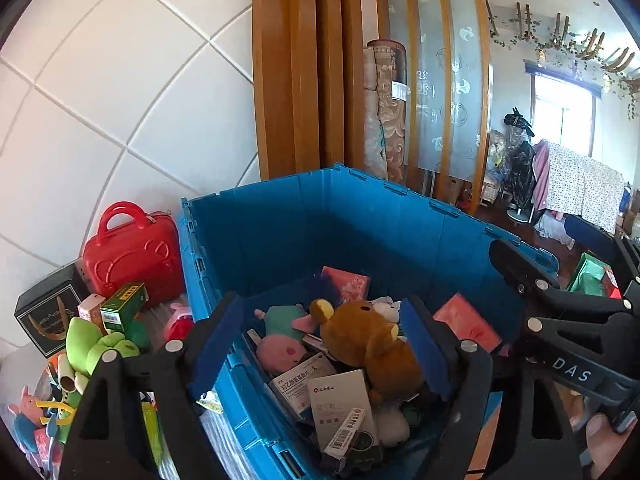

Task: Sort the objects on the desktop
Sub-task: 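Open both tools over the crate to drop the box and tissue pack, then withdraw both tools from the crate back toward the pile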

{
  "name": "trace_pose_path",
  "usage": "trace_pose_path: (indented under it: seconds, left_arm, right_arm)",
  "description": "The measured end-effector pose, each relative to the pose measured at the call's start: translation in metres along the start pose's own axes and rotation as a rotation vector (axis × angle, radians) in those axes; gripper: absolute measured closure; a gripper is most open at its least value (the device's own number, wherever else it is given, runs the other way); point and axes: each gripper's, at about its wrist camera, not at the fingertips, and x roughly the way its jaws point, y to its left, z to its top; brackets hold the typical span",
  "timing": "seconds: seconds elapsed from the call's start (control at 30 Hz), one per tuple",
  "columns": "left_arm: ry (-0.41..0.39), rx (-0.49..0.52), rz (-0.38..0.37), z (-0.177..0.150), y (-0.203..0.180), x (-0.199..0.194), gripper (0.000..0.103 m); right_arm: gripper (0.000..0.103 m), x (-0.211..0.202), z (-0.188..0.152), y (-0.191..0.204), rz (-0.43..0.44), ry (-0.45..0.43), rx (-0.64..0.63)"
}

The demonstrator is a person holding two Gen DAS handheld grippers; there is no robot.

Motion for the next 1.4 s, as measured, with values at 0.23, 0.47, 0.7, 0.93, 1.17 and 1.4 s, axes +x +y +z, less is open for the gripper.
trace_pose_path:
  seconds: [0.23,0.47,0.7,0.93,1.17,1.4]
  left_arm:
    - [-0.012,-0.019,0.032,-0.005,0.016,-0.023,0.022]
    - [-0.02,-0.036,0.088,-0.019,0.049,-0.056,0.022]
    - [-0.015,-0.108,0.16,-0.044,0.104,-0.085,0.022]
    - [-0.013,-0.219,0.263,-0.07,0.172,-0.115,0.022]
    - [-0.023,-0.301,0.363,-0.092,0.228,-0.139,0.022]
    - [0.009,-0.379,0.432,-0.12,0.279,-0.144,0.022]
  right_arm:
    - [0.0,-0.018,0.005,0.018,0.018,-0.018,-0.033]
    - [0.0,-0.04,0.01,0.038,0.046,-0.06,-0.026]
    - [0.0,-0.056,0.012,0.077,0.131,-0.067,-0.027]
    - [0.0,-0.086,0.018,0.125,0.234,-0.17,-0.037]
    - [0.0,-0.102,0.019,0.172,0.409,-0.26,-0.01]
    - [0.0,-0.076,0.005,0.243,0.535,-0.08,-0.127]
